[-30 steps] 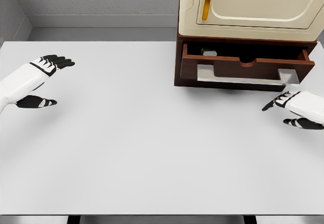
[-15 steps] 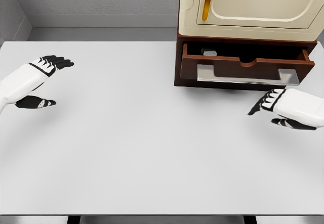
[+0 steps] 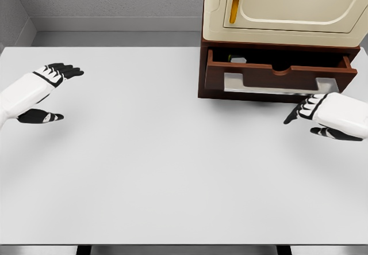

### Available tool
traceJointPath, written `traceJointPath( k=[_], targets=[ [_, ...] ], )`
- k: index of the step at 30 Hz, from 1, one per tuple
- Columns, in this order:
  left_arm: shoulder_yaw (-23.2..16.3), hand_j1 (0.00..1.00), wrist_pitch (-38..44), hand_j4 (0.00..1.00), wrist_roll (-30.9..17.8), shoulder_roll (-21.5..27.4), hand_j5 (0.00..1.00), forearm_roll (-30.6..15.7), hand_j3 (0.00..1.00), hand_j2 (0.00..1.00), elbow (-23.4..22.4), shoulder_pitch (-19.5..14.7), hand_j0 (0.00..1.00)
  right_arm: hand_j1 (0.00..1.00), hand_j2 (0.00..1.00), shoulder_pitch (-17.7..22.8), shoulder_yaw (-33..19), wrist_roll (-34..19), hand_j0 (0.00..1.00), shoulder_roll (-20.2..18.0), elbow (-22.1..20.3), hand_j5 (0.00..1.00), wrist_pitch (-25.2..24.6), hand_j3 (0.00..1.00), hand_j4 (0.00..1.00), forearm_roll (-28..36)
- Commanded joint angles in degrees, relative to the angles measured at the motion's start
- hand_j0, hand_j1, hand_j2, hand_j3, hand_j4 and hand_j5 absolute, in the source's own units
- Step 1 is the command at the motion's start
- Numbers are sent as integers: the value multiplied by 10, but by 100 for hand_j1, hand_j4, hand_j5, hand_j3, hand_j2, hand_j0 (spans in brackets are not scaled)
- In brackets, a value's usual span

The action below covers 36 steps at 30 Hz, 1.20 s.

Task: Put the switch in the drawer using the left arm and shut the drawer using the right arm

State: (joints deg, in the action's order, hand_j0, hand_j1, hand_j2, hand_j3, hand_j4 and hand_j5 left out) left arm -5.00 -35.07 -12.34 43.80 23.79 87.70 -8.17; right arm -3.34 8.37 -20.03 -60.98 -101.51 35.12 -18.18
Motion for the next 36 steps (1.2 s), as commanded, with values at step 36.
traceJointPath(
  k=[36],
  targets=[
    [0, 100, 1, 100, 0, 1, 100, -5, 100, 100, 3, 0, 100, 69, 69, -36, 7, -5, 69, 101, 13, 69, -1, 69, 69, -14]
  ],
)
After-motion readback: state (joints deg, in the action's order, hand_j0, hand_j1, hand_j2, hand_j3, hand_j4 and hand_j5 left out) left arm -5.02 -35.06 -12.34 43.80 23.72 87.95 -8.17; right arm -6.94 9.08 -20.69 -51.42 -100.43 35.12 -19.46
